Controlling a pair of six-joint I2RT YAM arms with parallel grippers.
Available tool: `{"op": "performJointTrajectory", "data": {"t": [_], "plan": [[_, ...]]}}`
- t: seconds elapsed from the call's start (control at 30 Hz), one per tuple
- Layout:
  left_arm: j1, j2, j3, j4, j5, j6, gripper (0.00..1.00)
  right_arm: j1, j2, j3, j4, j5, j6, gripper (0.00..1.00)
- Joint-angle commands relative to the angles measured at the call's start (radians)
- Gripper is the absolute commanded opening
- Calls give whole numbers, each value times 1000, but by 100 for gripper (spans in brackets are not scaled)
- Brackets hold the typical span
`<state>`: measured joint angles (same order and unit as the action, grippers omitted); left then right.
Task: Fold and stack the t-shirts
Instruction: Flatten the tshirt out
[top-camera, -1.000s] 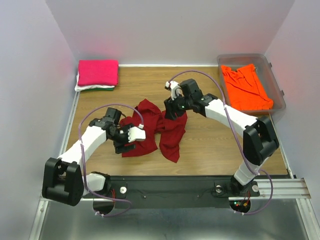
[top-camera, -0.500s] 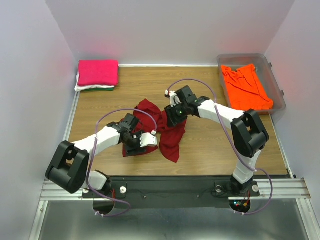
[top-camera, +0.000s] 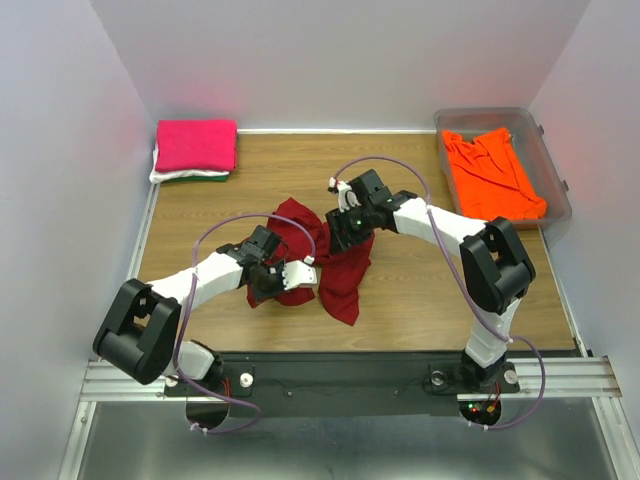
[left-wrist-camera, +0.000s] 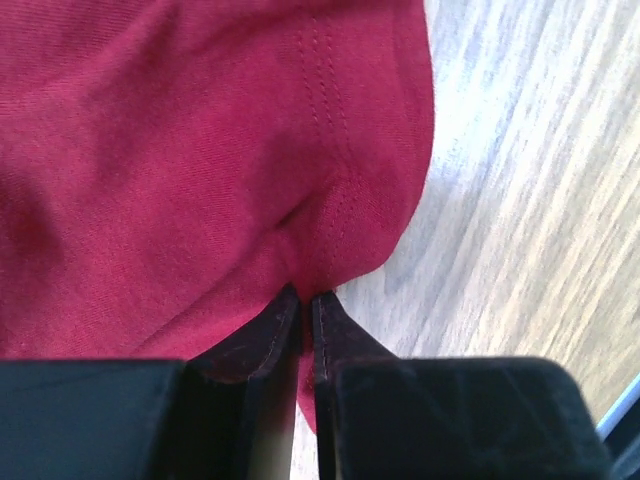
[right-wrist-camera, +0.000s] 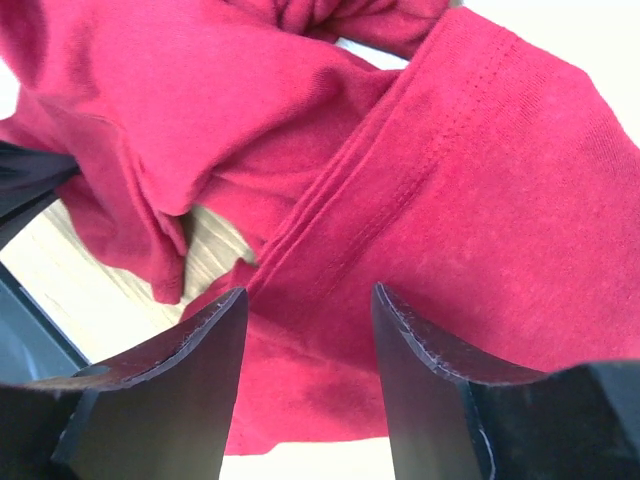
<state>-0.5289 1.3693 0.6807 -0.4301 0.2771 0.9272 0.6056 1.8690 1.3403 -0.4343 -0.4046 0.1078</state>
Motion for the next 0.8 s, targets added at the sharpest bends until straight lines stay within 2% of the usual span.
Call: {"op": "performJointTrajectory", "data": {"t": [0.0, 0.23, 0.37, 0.43, 0.47, 0.5, 0.53, 0.6, 0.63, 0.77], "plan": [[3, 40, -41, 13, -47, -5, 19, 28, -61, 31, -3, -11, 10, 59], [6, 56, -20, -2, -41, -19, 18, 79, 5, 14, -12, 53, -19, 58], [33, 47, -26, -12, -41, -16, 14, 79, -17, -7, -21, 154, -39, 50], [50, 37, -29, -22, -39, -10, 11, 79, -39, -24, -32, 194, -46, 44], [70, 34, -30, -25, -42, -2, 6, 79, -59, -32, -37, 229, -59, 33], [82, 27, -30, -32, -45, 2, 3, 79, -71, -39, -40, 246, -65, 26], [95, 21, -29, -38, -47, 8, 0, 79, -83, -52, -44, 262, -68, 13], [150, 10, -21, -56, -41, 33, 0, 77, -129, -64, -61, 300, -95, 3], [177, -1, -17, -77, -36, 41, 0, 76, -148, -72, -76, 315, -100, 1], [285, -13, 17, -134, -23, 90, 0, 43, -246, -131, -116, 354, -175, 1]]}}
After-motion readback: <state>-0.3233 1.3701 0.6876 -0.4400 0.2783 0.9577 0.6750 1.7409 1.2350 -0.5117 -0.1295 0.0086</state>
